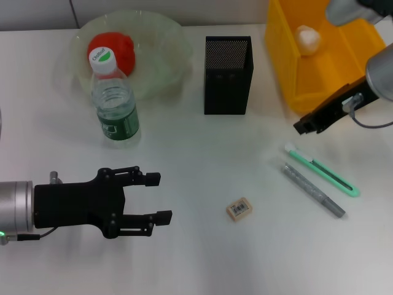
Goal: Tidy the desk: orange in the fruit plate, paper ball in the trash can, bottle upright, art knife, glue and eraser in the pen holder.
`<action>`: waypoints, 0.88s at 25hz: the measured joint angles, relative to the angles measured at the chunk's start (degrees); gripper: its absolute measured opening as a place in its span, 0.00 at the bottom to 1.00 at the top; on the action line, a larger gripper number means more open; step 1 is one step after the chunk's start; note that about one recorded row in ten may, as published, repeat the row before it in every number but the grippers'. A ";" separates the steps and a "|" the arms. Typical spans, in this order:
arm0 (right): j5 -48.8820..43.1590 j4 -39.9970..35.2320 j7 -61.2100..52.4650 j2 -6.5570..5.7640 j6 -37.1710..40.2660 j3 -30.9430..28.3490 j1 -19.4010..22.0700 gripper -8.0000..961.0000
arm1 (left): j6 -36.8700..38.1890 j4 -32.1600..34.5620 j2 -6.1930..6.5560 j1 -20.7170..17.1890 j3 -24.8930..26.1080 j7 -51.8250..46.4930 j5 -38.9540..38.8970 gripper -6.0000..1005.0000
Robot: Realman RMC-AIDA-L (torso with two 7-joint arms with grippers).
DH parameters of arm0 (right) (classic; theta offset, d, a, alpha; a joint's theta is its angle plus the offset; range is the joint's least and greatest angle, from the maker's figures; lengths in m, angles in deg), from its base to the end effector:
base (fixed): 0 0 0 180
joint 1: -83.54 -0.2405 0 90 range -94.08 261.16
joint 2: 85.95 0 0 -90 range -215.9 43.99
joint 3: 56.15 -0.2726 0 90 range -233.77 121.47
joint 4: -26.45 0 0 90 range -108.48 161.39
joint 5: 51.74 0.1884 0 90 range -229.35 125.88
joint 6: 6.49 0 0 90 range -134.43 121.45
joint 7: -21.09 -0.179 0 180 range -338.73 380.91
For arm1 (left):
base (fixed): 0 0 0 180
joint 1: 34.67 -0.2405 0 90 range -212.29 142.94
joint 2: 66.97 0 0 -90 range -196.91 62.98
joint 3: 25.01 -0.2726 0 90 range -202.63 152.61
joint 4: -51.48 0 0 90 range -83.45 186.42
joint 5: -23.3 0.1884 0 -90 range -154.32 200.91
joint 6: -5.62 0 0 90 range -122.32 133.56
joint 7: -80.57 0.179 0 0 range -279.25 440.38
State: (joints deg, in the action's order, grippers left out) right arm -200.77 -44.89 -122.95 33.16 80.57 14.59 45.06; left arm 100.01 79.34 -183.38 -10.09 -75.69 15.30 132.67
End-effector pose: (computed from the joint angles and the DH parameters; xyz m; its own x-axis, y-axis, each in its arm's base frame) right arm 0.2133 0.3749 -0.0296 0.7179 -0.6865 0.1159 -0.5834 -0.6840 -0.4380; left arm -0.2714 0.2664 -0.0618 0.8243 0.2985 0.4812 0.3436 -0.9391 -0.0062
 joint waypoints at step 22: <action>-4.08 12.06 -0.13 0.24 -8.25 9.56 -3.70 0.49 | -0.01 0.21 -0.28 0.34 0.23 -0.12 0.14 0.79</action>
State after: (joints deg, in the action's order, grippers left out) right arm -204.85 -32.83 -123.08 33.40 72.32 24.15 41.36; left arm 100.00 79.55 -183.67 -9.74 -75.46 15.17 132.81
